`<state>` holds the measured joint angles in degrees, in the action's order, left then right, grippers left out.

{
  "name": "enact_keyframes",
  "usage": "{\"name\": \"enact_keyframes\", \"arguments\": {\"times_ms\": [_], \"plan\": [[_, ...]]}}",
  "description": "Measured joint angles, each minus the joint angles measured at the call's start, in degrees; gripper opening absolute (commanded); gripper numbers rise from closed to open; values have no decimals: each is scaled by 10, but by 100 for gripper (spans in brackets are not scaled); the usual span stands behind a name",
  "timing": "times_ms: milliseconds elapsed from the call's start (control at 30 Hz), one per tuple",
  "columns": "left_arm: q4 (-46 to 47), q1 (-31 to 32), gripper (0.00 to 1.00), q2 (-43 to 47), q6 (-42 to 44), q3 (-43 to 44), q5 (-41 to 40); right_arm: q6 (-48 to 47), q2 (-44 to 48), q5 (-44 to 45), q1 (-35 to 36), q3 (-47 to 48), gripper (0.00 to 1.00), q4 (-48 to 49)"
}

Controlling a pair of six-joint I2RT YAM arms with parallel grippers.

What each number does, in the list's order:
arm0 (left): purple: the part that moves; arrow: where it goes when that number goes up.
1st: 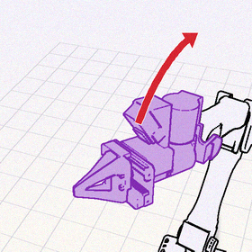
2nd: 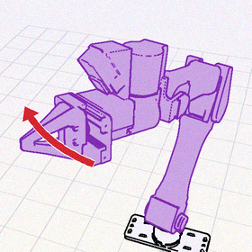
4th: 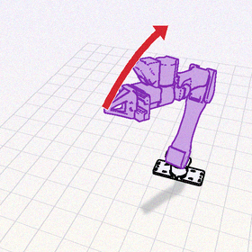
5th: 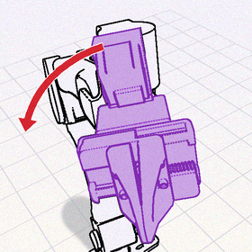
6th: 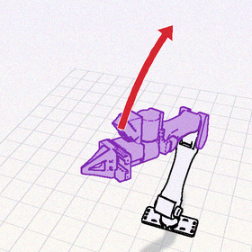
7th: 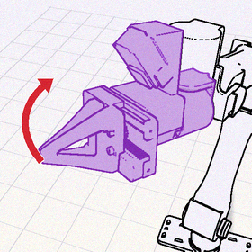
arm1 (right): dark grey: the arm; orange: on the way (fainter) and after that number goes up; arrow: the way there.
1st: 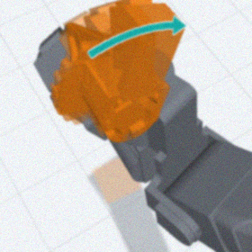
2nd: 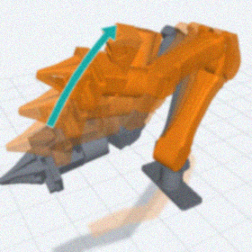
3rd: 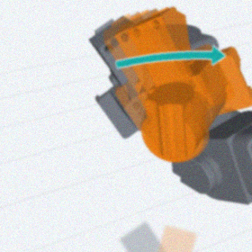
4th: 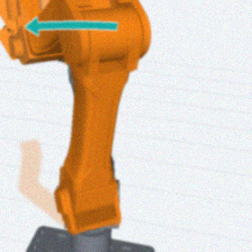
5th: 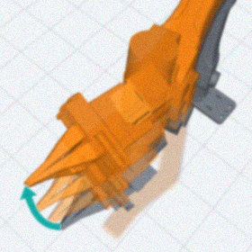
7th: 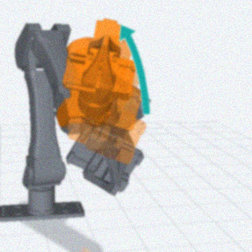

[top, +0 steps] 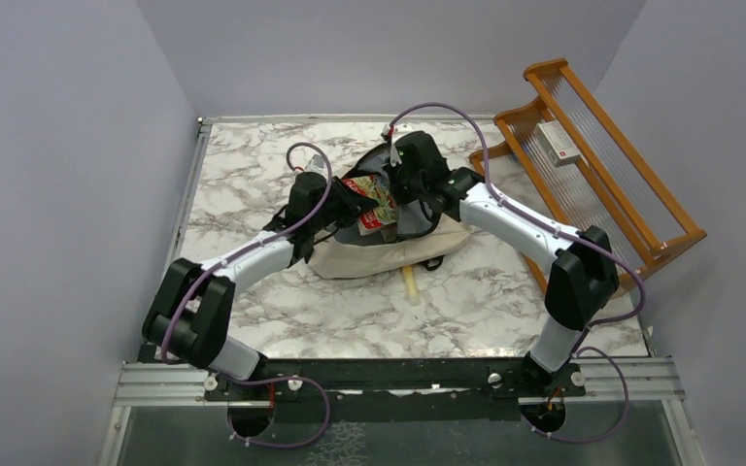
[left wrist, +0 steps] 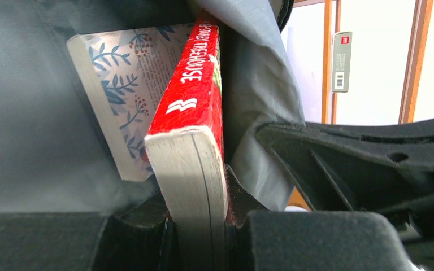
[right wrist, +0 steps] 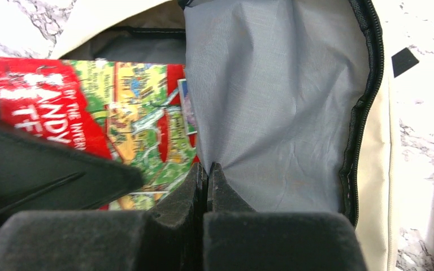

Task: Pack the student bag
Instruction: Place the book in the student bag.

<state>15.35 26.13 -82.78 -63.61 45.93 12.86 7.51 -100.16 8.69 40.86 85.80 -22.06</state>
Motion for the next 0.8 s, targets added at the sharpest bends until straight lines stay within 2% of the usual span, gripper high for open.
{"name": "enact_keyframes", "arguments": {"times_ms": [367,567,700,800], "plan": [[137,18,0,-117,-12,16,-16,16,6,-11,0,-17,1,14],[170,35,1,-202,-19,67,-37,28,15,-13,0,-35,1,27],[180,40,14,-242,-18,99,-38,32,21,-14,0,-50,1,35],[183,40,31,-250,-17,103,-38,32,25,-14,0,-57,1,40]]}}
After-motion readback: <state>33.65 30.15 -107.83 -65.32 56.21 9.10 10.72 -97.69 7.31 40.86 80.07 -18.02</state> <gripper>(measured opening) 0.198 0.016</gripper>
